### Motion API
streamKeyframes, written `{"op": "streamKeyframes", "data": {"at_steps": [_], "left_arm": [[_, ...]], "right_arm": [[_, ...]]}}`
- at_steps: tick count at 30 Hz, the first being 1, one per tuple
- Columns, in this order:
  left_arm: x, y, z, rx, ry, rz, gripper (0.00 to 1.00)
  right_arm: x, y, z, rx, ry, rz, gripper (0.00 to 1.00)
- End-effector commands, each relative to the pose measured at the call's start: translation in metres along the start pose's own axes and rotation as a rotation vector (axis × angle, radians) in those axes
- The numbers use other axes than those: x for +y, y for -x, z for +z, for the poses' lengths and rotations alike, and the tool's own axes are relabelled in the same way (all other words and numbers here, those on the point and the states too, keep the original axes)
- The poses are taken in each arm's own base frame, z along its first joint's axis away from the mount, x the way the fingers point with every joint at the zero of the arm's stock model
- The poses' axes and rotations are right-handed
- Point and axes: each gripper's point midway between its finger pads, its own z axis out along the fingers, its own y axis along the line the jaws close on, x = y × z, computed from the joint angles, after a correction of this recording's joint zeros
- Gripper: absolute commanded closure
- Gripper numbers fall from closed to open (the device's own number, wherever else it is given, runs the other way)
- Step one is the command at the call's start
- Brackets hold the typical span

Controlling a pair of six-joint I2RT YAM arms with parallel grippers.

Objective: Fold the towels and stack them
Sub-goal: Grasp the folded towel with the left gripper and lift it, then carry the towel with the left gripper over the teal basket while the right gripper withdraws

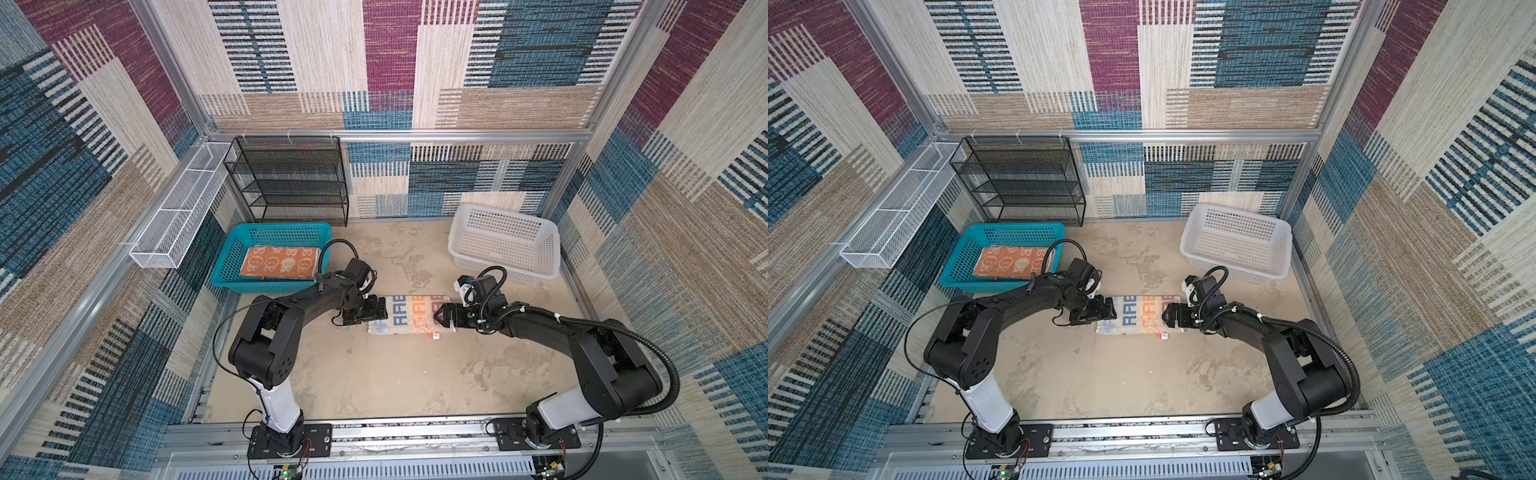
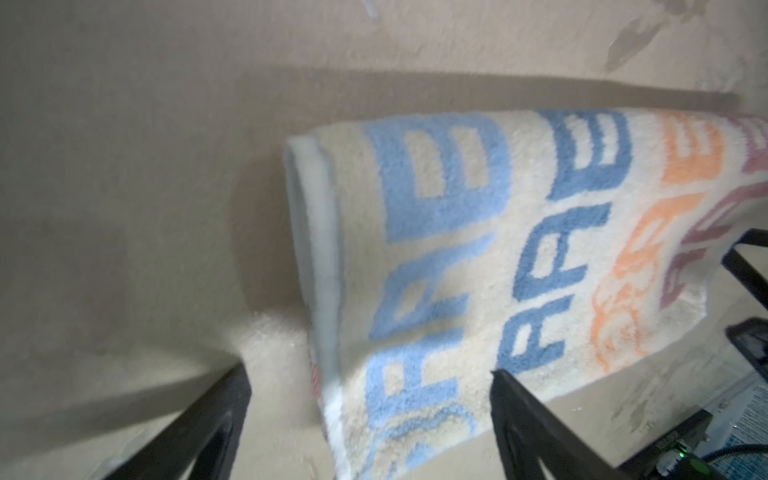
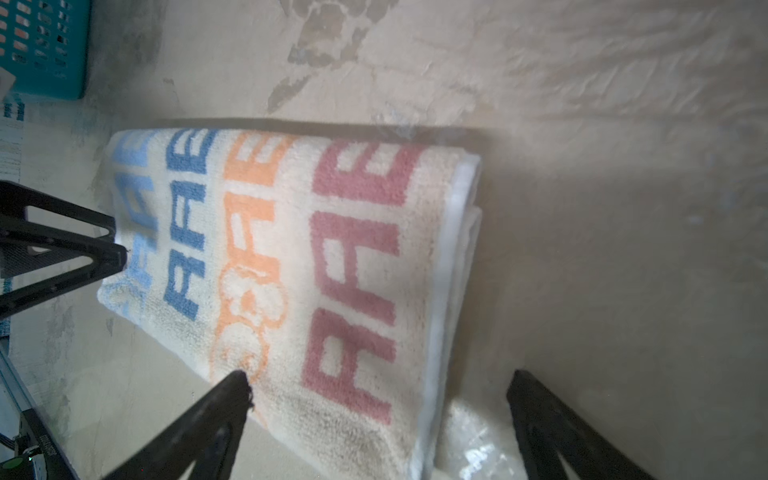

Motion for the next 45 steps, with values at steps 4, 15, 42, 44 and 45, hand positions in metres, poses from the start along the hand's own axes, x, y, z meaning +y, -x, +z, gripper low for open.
{"op": "streamKeyframes", "data": {"at_steps": [4,15,42,44,45], "left_arm": [[-0.001,-0.016,0.016,0.082,-0.001,0.05,0.23],[0.008,-0.032,0.027,0.153,0.071,0.099,0.77],[0.056,0.149,-0.183,-0.089,0.554,0.286,1.0],[0.071,0.158,-0.195,-0.092,0.589,0.296,1.0],[0.078,0.16,-0.199,-0.091,0.595,0.307,1.0]], "right_arm": [[0.01,-0.01,0.013,0.03,0.036,0.016,0.01],[0.021,-0.007,0.017,0.023,0.085,0.031,0.01],[0.086,0.087,0.004,-0.087,0.152,-0.136,0.01],[0.095,0.093,0.006,-0.084,0.163,-0.152,0.01],[0.099,0.097,0.007,-0.084,0.17,-0.16,0.01]]}}
